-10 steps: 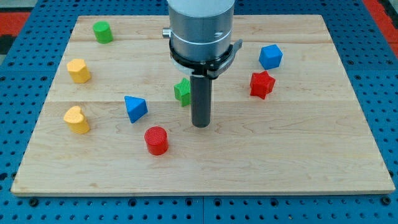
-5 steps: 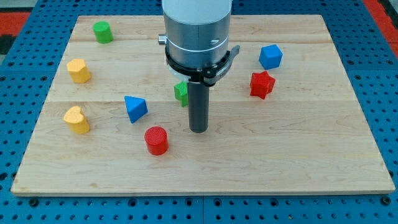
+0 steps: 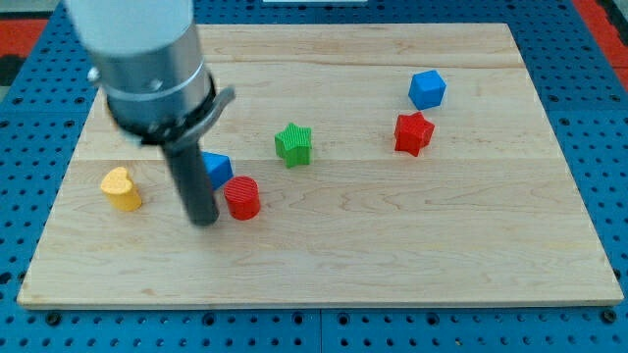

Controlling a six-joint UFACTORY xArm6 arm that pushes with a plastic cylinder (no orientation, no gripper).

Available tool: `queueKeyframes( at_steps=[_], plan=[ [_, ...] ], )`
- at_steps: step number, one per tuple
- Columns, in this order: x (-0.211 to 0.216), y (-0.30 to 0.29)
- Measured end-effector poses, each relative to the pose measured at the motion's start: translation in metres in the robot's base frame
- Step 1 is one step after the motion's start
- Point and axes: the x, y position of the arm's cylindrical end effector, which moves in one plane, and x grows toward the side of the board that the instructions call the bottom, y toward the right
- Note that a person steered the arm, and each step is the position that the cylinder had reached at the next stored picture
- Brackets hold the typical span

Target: Move the red circle diagonal bottom left to the green star

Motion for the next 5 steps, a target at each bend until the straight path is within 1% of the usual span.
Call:
queueKeyframes(
  at_steps=[1,2,4,5],
  plan=[
    [0.055,0.016],
    [0.037,0.042],
    [-0.025,0.042],
    [-0.026,0.033]
  ],
)
